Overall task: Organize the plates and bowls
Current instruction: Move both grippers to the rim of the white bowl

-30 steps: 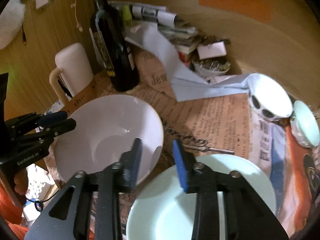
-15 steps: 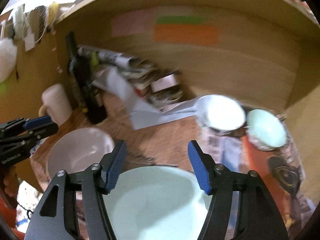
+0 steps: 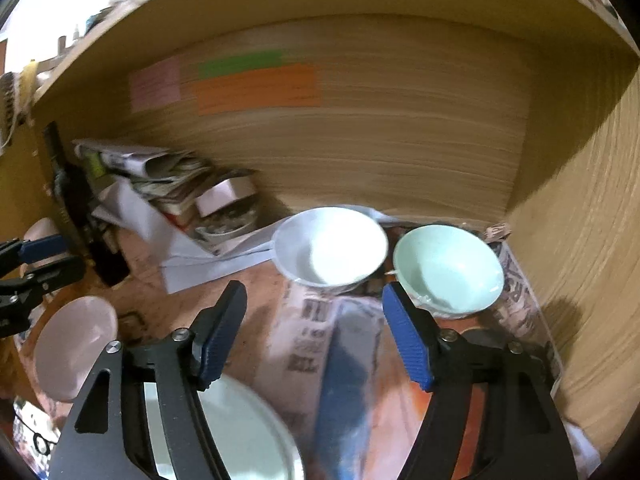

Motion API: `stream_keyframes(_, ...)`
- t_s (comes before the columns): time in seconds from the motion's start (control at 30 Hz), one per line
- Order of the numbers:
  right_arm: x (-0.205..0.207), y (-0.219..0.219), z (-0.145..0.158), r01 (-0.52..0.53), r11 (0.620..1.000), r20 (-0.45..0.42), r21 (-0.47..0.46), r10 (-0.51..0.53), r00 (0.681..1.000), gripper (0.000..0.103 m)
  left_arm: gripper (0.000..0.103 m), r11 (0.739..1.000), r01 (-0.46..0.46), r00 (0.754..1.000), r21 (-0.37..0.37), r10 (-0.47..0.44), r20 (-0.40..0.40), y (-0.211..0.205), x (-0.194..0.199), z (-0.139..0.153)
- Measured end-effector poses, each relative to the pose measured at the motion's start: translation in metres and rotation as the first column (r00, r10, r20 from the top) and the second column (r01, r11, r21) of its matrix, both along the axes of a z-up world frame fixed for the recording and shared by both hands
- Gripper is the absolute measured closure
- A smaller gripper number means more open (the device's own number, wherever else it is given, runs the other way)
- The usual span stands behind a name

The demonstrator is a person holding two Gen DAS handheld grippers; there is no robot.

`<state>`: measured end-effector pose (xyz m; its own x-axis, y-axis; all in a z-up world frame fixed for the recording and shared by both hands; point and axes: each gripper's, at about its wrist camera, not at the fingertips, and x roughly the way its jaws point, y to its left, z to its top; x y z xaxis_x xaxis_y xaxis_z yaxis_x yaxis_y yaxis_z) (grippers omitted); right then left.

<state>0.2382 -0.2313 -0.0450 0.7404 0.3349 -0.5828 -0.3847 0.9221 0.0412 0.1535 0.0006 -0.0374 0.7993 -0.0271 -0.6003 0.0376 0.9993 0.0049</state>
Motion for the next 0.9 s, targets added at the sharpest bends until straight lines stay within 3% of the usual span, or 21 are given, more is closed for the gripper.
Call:
stream_keyframes(0.17, 0.027, -0.008, 0.004, 0.011, 0.999, 0.0, 0.039, -0.011, 1.0, 0.02, 0.028, 1.0, 0.023, 0.999, 0.0, -0.023, -0.029, -0.022, 0.036, 0.003)
stream_keyframes(0.37, 0.055, -0.004, 0.0, 0.001, 1.0, -0.001, 0.021, -0.001, 1.0, 0.019, 0.025, 0.999, 0.038, 0.996, 0.002, -0.037, -0.076, -0.042, 0.084, -0.003)
stream_keyframes(0.83, 0.097, -0.014, -0.047, 0.014, 0.998, -0.139, 0.063, -0.006, 0.99, 0.02, 0.025, 1.0, 0.017, 0.963, 0.017, -0.012, -0.269, -0.059, 0.183, -0.057)
stream_keyframes(0.9, 0.099, -0.015, -0.051, 0.017, 0.998, -0.147, 0.054, -0.009, 0.989, 0.023, 0.025, 1.0, 0.008, 0.957, 0.013, -0.004, -0.289, -0.059, 0.193, -0.065)
